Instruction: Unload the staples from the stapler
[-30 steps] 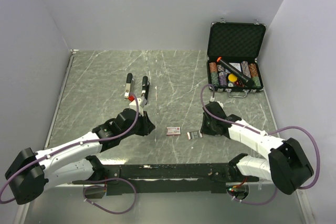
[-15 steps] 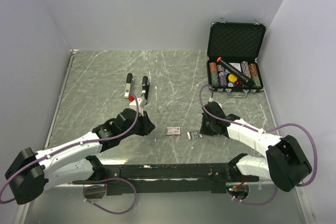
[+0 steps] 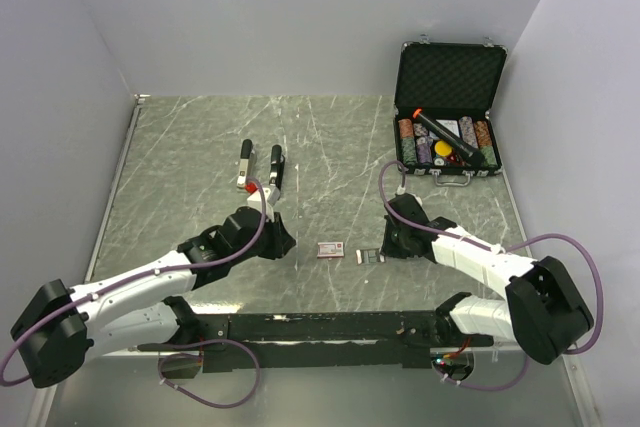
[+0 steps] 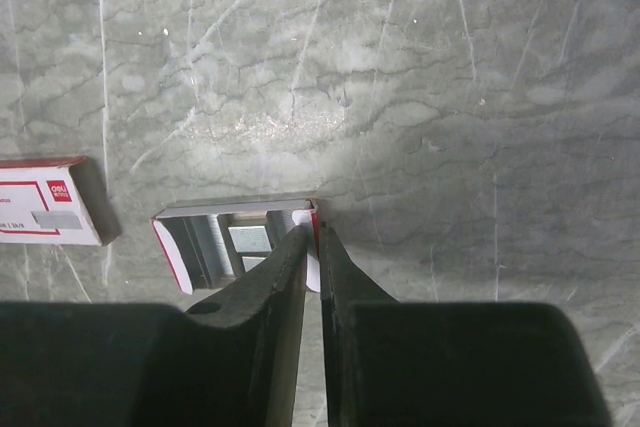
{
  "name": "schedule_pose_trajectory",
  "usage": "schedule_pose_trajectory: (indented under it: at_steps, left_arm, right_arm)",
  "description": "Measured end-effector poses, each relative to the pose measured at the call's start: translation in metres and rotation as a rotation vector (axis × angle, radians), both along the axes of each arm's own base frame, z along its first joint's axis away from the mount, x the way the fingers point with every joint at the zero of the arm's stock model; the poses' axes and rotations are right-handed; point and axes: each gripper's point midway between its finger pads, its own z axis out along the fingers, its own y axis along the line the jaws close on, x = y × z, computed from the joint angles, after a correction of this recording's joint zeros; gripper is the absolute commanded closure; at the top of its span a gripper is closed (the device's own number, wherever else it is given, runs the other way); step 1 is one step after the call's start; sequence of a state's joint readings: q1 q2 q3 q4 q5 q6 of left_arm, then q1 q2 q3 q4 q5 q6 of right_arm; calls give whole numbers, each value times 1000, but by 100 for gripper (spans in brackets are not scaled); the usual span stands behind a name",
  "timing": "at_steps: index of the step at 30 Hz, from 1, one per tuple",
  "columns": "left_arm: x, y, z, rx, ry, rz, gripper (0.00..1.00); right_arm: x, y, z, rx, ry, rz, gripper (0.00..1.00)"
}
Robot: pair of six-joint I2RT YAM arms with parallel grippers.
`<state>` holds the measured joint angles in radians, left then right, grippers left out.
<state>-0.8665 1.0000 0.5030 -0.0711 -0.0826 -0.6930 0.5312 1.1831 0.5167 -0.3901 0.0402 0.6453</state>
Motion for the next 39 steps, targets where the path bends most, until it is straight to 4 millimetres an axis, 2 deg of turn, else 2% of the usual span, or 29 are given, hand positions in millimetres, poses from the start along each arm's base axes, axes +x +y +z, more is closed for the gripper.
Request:
schedule_pose_trajectory:
  at_steps: [14,17,28,39]
  left_arm:
    - [-1,-4,-12,24,25,-12,79]
    - [0,-6,-13,22,23,-13,79]
    - [0,-10,-9,6,11,-20,79]
    - [-1,-12,-8,1,9,-24,78]
  right_arm:
    - [-1,-2,-5,-20,14,4,86]
    - [-1,-2,-5,-26,11,5,82]
    - [-2,-9,2,-53,-7,-4,81]
    - [-3,-7,6,-44,-17,3,72]
